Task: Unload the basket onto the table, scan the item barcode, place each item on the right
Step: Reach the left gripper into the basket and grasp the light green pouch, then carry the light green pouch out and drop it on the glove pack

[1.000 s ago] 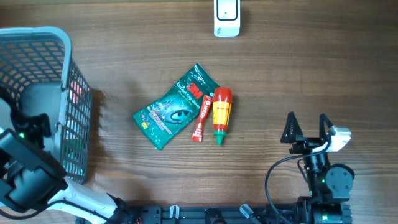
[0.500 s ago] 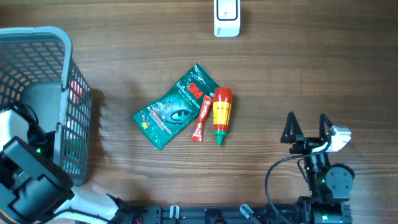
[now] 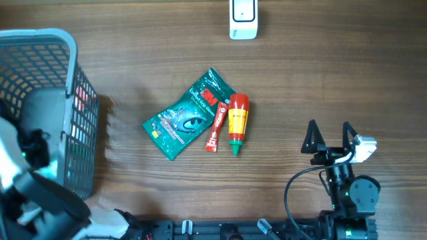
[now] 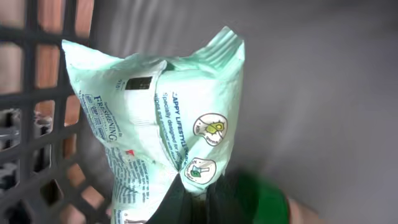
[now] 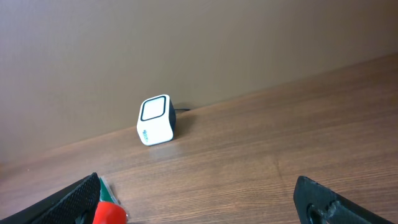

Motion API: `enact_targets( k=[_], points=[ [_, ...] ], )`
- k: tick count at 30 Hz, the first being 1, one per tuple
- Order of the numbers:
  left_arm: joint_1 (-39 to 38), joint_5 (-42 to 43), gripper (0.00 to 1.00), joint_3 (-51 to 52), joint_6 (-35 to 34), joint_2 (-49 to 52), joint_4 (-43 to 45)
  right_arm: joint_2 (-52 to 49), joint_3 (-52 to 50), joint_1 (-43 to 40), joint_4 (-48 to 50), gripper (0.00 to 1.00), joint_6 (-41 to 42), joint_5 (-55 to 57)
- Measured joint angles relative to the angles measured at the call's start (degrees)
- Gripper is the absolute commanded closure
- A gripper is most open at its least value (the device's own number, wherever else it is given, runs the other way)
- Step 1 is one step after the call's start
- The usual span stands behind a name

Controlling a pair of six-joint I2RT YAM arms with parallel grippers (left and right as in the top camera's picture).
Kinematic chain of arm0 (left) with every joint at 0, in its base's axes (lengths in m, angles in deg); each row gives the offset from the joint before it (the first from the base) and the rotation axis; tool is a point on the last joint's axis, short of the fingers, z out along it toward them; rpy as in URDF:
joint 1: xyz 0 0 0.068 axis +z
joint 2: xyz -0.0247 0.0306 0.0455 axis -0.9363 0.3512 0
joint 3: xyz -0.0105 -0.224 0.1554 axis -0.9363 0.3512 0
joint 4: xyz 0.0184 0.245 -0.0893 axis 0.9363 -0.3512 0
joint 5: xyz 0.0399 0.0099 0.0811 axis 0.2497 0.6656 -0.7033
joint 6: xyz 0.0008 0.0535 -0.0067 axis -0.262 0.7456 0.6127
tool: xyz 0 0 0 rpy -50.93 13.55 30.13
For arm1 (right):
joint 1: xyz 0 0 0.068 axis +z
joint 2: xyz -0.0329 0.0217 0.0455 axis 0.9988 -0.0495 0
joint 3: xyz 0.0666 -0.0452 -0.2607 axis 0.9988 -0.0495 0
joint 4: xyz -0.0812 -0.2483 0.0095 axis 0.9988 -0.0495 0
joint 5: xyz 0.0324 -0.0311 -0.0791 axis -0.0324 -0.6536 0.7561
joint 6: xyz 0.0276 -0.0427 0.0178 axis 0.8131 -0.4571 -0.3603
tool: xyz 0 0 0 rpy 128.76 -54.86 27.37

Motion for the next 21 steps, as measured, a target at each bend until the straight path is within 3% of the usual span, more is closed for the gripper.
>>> enact_targets(
  k=[7,13,16,21],
  points=[
    [0.0,3.4,0.96,-9.3,0.0,-13.7,0.2,0.0,0.0,0.0,0.0,0.0,0.0,0.0],
    [-3.0,14.5,0.96,-9.7,4.6,-22.0,5.5,0.0,0.0,0.0,0.0,0.0,0.0,0.0],
    [-10.2,18.8,0.96,-9.7,7.1,-24.9,6.0,0.0,0.0,0.0,0.0,0.0,0.0,0.0],
    [-25.7,18.8,0.96,-9.8,11.0,-26.9,7.6,0.0,0.0,0.0,0.0,0.0,0.0,0.0]
  ],
)
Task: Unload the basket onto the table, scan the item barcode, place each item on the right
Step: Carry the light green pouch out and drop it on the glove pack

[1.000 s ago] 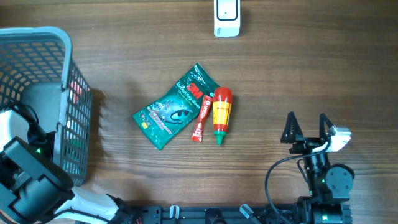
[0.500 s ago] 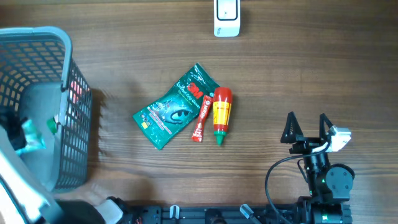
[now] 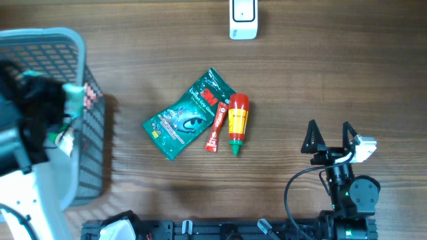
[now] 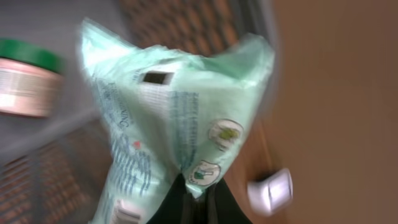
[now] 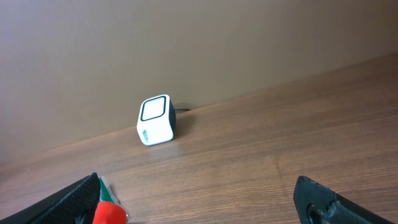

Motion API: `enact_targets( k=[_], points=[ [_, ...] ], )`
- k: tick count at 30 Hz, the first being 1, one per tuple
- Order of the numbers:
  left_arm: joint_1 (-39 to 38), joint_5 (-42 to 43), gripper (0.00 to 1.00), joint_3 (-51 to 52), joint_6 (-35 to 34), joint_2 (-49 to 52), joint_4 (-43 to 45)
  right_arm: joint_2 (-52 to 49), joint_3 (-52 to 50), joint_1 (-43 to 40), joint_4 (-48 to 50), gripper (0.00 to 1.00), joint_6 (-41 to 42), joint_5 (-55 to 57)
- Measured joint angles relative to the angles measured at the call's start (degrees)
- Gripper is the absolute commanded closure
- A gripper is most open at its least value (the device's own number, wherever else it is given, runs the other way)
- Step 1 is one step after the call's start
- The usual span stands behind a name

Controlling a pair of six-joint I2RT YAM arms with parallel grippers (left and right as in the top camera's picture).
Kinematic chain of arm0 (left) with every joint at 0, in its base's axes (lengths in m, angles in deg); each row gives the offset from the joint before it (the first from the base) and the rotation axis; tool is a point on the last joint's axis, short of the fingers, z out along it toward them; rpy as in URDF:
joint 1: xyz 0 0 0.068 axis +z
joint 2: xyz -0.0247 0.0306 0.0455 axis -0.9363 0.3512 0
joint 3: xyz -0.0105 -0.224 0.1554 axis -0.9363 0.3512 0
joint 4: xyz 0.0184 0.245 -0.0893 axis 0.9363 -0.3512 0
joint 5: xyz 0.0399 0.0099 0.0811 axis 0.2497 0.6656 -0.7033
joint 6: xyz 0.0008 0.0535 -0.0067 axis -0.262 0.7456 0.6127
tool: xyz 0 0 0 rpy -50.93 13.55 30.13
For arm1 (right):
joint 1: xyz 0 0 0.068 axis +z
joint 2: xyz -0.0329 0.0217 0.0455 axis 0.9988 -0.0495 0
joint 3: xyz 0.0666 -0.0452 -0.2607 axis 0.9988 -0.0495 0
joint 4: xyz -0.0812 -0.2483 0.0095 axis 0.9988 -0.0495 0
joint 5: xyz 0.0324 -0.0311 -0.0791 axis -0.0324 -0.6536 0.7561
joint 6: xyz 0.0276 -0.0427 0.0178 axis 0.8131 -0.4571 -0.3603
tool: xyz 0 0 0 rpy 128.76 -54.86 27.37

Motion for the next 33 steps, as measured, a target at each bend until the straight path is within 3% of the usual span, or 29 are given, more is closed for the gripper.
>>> enact_targets(
  k=[4,9,16,25,33],
  points=[
    [-16.2,-2.7,0.96,0.0,1.1,0.9,-0.2,0.0,0.0,0.0,0.0,0.0,0.0,0.0],
    [-31.9,-13.6,0.96,0.0,1.2,5.0,-1.4,0.0,0.0,0.0,0.0,0.0,0.0,0.0],
    [-39.5,-22.2,0.96,0.0,3.7,9.7,0.8,0.0,0.0,0.0,0.0,0.0,0.0,0.0],
    [-47.9,-20.8,0.96,0.0,4.7,27.4,3.6,0.0,0.0,0.0,0.0,0.0,0.0,0.0],
    [-50.3,-17.8,0.96,0.0,6.3,40.0,9.5,0.0,0.0,0.0,0.0,0.0,0.0,0.0]
  ],
)
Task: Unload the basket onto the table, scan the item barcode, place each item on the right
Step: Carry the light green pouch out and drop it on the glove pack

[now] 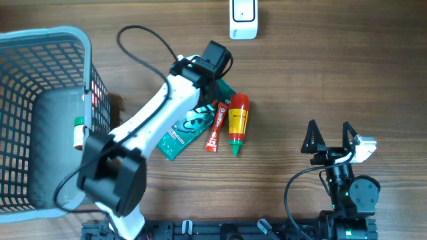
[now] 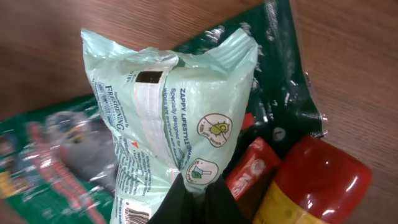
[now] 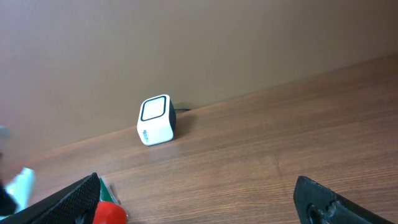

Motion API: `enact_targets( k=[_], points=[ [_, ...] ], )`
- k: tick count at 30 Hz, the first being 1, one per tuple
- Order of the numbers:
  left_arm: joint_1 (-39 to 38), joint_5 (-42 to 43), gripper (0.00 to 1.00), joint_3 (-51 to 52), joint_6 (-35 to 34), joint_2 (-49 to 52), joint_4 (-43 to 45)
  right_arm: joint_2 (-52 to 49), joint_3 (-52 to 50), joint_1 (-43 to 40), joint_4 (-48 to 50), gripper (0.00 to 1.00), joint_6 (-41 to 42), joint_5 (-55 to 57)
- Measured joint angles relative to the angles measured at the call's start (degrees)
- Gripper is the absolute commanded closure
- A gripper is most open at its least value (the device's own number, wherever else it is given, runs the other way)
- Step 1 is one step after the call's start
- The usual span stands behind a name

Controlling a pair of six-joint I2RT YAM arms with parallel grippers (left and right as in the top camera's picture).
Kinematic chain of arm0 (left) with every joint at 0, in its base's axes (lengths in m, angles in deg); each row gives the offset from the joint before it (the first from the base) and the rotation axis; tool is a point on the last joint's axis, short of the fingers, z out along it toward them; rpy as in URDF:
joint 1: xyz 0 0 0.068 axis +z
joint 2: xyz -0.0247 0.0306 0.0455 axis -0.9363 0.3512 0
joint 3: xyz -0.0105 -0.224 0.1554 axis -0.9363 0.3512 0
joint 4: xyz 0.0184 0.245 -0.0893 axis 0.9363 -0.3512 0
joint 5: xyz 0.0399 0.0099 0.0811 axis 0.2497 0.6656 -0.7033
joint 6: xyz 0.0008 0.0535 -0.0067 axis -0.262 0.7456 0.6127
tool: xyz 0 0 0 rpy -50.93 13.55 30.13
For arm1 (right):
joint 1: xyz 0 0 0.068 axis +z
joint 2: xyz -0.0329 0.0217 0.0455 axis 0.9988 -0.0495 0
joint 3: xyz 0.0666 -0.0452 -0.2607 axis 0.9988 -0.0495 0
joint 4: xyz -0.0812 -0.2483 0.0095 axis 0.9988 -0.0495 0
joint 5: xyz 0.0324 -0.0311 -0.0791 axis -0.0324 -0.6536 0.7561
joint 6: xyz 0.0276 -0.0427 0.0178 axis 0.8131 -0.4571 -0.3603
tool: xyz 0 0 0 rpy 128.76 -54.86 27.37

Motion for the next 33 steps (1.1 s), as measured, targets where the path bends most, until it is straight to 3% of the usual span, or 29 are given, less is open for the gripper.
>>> enact_targets(
  k=[4,5,8,11,18,25,33],
  points=[
    [-1.4,3.3,0.96,0.0,1.8,3.5,2.3,0.0,0.0,0.0,0.0,0.0,0.0,0.0],
    [-1.8,3.7,0.91,0.0,1.9,4.1,2.7,0.0,0.0,0.0,0.0,0.0,0.0,0.0],
    [-3.5,4.8,0.31,0.0,3.0,5.6,3.3,0.0,0.0,0.0,0.0,0.0,0.0,0.0],
    [-4.7,4.3,0.01,0.0,3.8,5.6,3.3,0.0,0.0,0.0,0.0,0.0,0.0,0.0],
    [-4.0,2.1,0.0,0.1,4.5,0.2,0.0,0.0,0.0,0.0,0.0,0.0,0.0,0.0],
    [1.8,-1.5,0.0,-0.1,5.3,-20.2,0.4,0.0,0.0,0.0,0.0,0.0,0.0,0.0],
    [16.0,-7.9,0.0,-1.4,13.8,-40.6,4.7,0.0,0.0,0.0,0.0,0.0,0.0,0.0]
  ],
)
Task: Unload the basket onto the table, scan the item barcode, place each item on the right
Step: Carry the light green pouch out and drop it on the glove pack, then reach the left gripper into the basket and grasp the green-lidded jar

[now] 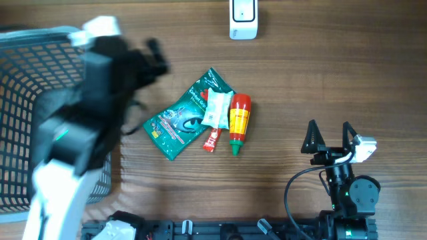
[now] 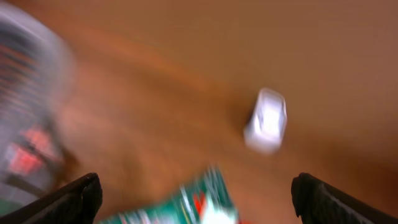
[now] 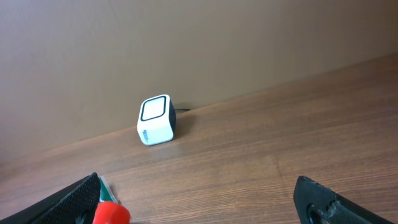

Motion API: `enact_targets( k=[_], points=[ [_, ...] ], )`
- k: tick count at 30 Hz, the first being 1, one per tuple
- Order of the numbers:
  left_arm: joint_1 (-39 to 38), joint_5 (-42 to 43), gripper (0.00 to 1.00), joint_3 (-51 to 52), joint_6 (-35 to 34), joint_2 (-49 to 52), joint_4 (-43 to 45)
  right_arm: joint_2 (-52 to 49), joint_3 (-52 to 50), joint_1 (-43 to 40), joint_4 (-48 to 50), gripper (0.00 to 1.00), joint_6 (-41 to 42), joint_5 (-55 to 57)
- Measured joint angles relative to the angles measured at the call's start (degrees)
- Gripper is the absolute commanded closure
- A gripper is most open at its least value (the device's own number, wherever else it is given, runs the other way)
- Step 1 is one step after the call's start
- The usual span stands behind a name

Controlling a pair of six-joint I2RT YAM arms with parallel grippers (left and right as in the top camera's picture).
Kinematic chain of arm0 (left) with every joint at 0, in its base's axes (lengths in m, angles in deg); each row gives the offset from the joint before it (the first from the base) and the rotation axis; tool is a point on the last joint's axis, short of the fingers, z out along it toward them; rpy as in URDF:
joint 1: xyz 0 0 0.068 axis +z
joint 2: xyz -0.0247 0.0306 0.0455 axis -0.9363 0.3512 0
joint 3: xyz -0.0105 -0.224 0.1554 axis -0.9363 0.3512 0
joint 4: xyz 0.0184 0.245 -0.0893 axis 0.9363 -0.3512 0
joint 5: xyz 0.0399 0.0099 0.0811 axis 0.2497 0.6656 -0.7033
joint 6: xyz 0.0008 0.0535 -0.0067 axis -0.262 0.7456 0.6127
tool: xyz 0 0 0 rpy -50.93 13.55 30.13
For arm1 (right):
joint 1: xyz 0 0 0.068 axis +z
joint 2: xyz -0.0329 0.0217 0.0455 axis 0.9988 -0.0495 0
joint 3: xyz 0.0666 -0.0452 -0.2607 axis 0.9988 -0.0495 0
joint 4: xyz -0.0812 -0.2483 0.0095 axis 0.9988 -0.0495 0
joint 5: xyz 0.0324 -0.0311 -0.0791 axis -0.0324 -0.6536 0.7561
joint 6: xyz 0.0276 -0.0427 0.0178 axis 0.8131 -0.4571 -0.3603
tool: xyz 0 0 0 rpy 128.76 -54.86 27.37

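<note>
A pale green packet (image 1: pixel 215 108) lies on the table, resting across a dark green pouch (image 1: pixel 179 122) and a red tube (image 1: pixel 211 141), beside a red-capped sauce bottle (image 1: pixel 238 120). The white scanner (image 1: pixel 243 19) stands at the far edge, and the blurred left wrist view shows the scanner (image 2: pixel 266 120) too. My left gripper (image 2: pixel 198 194) is open and empty, raised left of the pile, its arm (image 1: pixel 100 87) blurred. My right gripper (image 1: pixel 330 137) rests open at the front right, facing the scanner (image 3: pixel 155 119).
A grey mesh basket (image 1: pixel 40 120) fills the left side, with a grey liner and a small item at its wall. The right arm's base and cable (image 1: pixel 350 193) sit at the front edge.
My left gripper let go of the pale green packet, which now lies on the dark green pouch and red tube. The gripper has opened and moved back left toward the basket. Right arm unchanged.
My left gripper was shut on the pale green packet inside the basket. Then it held the packet above the basket's rim. Then it held it over the pile of items mid-table. Now the packet lies on that pile and the gripper is open and away.
</note>
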Motion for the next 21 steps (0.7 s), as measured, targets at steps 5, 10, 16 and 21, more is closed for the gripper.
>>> enact_targets(
  k=[5,10,16,21],
  points=[
    [17.6,-7.2,0.0,-0.5,1.7,-7.1,2.9,0.0,0.0,0.0,0.0,0.0,0.0,0.0],
    [35.4,-8.3,0.0,-1.0,2.4,-6.2,-1.9,0.0,0.0,0.0,0.0,0.0,0.0,0.0],
    [50.7,5.4,0.0,-0.6,8.6,4.7,-4.2,0.0,0.0,0.0,0.0,0.0,0.0,0.0],
    [54.2,20.2,0.0,2.3,23.4,15.2,-7.1,0.0,0.0,0.0,0.0,0.0,0.0,0.0]
  ],
)
